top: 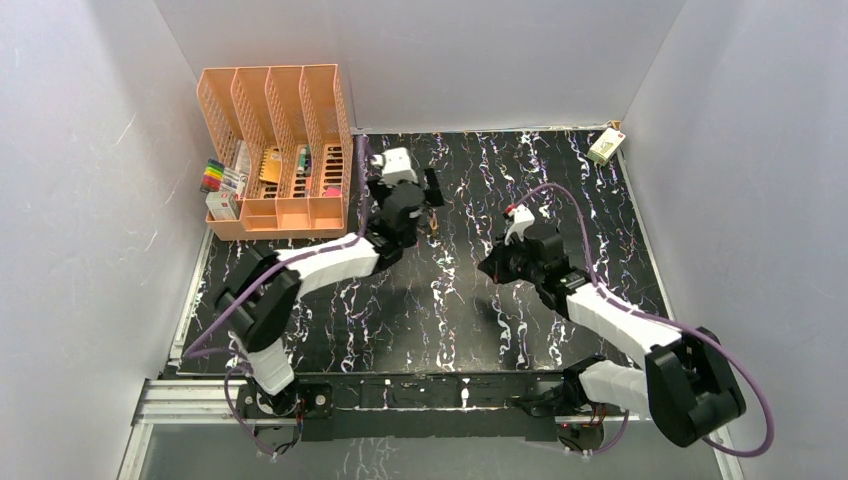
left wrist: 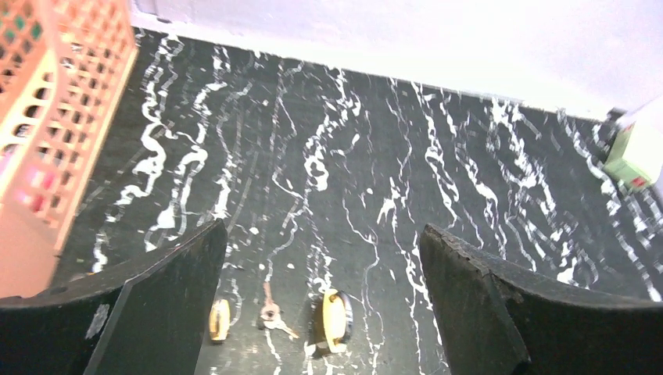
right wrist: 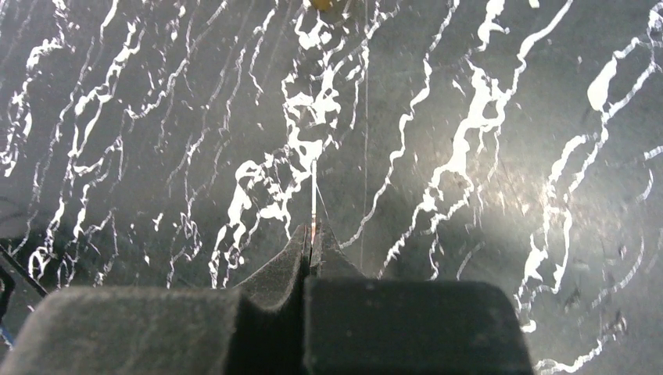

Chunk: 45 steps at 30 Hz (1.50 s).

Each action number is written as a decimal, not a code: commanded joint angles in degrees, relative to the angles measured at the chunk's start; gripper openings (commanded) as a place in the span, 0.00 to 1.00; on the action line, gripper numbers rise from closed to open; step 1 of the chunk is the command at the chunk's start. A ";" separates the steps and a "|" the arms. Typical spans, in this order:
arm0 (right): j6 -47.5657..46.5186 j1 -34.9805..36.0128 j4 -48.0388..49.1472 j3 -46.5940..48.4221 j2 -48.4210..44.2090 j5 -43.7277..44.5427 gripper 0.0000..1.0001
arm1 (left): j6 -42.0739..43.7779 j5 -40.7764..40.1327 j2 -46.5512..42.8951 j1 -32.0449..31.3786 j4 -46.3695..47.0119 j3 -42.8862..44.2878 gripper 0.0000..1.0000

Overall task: Lock with the key
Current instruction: Place the lock at the center of the board, then place the key at the center of the board.

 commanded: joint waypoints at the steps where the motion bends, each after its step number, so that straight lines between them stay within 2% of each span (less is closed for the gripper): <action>1: 0.08 -0.22 5.01 6.60 5.10 -3.13 0.00 | -3.50 8.00 -11.41 6.35 -3.17 -6.40 0.95; 4: 0.82 -0.29 6.57 9.40 10.15 -4.87 0.00 | -2.37 16.69 -18.34 11.11 -4.81 -10.53 0.98; 9: 0.81 -0.27 6.53 16.66 19.99 -4.77 0.00 | 0.10 25.60 -29.03 17.80 -9.12 -14.96 0.98; 14: -0.42 -0.23 1.15 29.11 31.49 -2.50 0.00 | 1.51 28.74 -35.81 22.80 -14.72 -15.42 0.98; 19: 1.24 -0.23 -0.28 36.46 39.33 -1.92 0.00 | 2.26 29.24 -39.26 26.31 -17.03 -15.80 0.98; 29: 5.11 -0.42 -2.92 42.36 46.55 1.52 0.00 | 2.07 30.55 -41.87 27.43 -17.45 -15.84 0.98; 37: 5.62 -0.45 -4.77 43.46 48.34 3.73 0.00 | 2.16 30.85 -42.44 27.57 -17.85 -15.80 0.98; 41: 4.64 -0.42 -5.61 44.07 48.65 4.20 0.11 | 2.15 31.09 -42.23 27.54 -17.76 -15.84 0.98; 45: 4.53 -0.52 -5.70 44.62 49.59 3.45 0.16 | 2.16 31.31 -42.13 27.55 -17.93 -15.72 0.98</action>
